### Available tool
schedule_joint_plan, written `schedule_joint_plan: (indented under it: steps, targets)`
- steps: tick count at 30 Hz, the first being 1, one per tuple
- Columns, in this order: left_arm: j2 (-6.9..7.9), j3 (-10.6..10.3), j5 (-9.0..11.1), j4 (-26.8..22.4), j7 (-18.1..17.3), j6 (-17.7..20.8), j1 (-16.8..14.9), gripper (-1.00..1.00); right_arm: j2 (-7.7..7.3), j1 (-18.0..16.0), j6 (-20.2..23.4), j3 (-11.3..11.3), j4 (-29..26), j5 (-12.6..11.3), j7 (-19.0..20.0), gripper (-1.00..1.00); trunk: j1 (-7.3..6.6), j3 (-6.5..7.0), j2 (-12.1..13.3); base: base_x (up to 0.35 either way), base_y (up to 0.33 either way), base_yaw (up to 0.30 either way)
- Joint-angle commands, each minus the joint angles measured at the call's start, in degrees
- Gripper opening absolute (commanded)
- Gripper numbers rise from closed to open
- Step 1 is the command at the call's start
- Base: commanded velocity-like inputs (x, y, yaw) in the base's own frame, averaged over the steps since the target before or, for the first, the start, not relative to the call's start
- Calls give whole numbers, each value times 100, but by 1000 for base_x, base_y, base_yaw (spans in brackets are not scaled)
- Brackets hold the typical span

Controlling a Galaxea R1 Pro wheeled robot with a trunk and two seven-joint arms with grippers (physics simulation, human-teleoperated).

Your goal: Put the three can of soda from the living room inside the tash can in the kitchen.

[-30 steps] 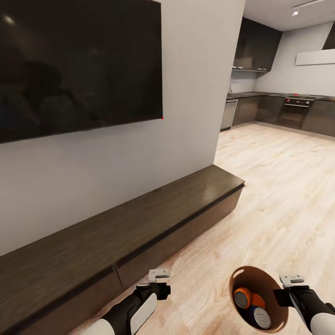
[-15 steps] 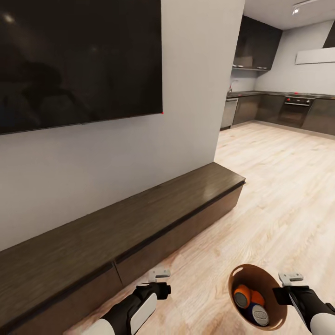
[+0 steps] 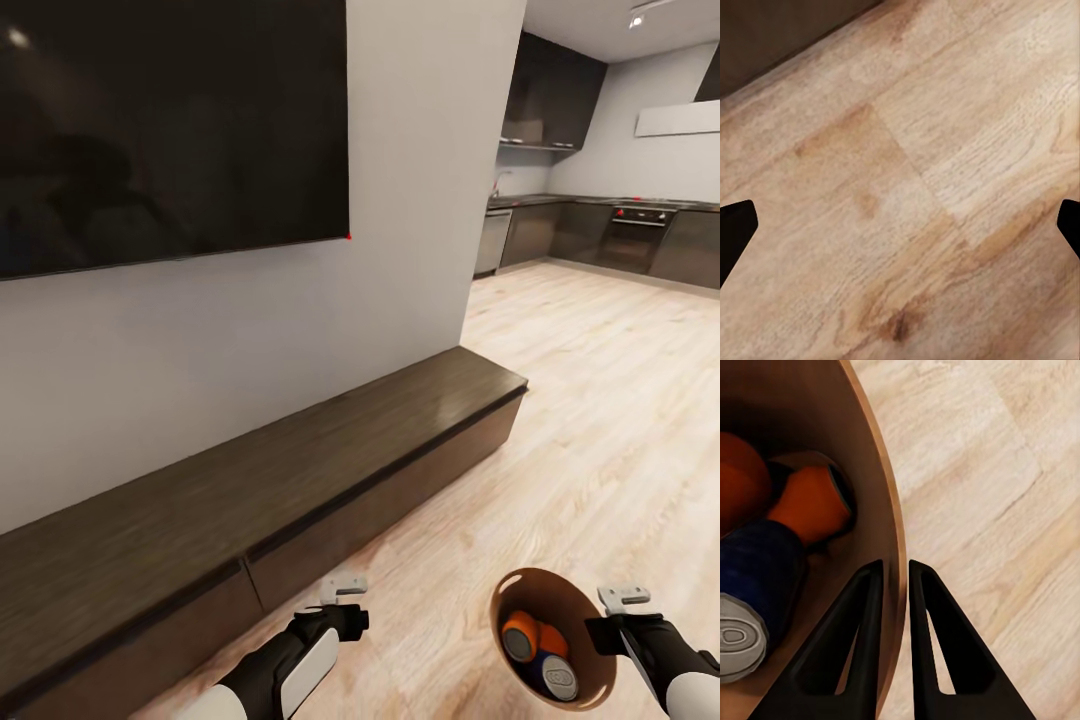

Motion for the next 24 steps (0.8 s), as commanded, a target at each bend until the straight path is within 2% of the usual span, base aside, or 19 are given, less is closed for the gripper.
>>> schedule_joint_plan:
  steps: [1, 18, 24]
  targets:
    - [0, 0, -2, 0, -2, 0, 0, 100, 0, -2, 3, -8, -5, -30, 30, -100, 22, -18, -42, 0, 0, 0]
    - [0, 0, -8, -1, -11, -2, 0, 100, 1, 1, 3, 2, -5, -22, 31, -100, 396, -323, -724, 0, 0, 0]
    - [0, 0, -8, -1, -12, -3, 0, 100, 1, -4, 3, 2, -5, -22, 34, -100, 396, -323, -724, 0, 0, 0]
